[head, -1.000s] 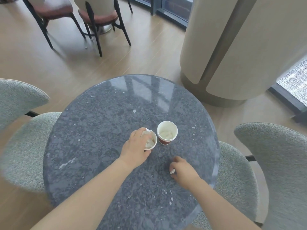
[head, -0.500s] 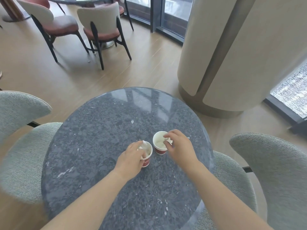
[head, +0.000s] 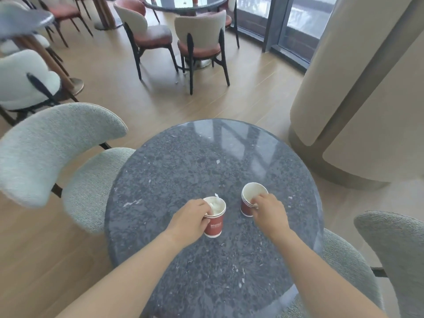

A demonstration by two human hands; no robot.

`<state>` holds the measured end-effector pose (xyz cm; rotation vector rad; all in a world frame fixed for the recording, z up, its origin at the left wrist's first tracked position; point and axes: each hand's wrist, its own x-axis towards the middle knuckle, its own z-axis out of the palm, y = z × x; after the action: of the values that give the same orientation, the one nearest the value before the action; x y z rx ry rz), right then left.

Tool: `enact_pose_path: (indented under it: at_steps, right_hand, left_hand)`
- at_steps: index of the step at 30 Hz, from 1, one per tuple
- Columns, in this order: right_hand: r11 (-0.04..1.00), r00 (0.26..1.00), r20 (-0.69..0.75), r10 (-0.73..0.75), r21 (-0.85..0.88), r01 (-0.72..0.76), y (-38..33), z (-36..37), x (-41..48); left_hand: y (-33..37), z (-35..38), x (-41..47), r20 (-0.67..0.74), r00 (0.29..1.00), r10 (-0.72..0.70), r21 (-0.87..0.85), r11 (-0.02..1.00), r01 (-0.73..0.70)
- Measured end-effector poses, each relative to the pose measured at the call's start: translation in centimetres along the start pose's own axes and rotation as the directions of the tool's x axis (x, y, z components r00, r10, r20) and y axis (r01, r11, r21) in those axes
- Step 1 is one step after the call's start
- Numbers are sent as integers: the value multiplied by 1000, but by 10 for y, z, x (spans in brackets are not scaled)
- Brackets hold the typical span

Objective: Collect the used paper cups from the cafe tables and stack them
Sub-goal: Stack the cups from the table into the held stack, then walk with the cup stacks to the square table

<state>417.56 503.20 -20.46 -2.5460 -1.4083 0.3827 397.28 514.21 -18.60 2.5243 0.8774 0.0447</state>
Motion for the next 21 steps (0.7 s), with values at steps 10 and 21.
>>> enact_pose_path:
  at_steps: [10,21]
  right_hand:
    - [937,961,-48,-274,210,277,-103,-3,-36]
    - [752,782,-57,-621,236,615,-306,45,-110]
  left_hand:
    - [-31,-40,-75,-98,983,-157,-3,987,158]
    - [-138,-103,-265,-277,875,-397,-64,916,396]
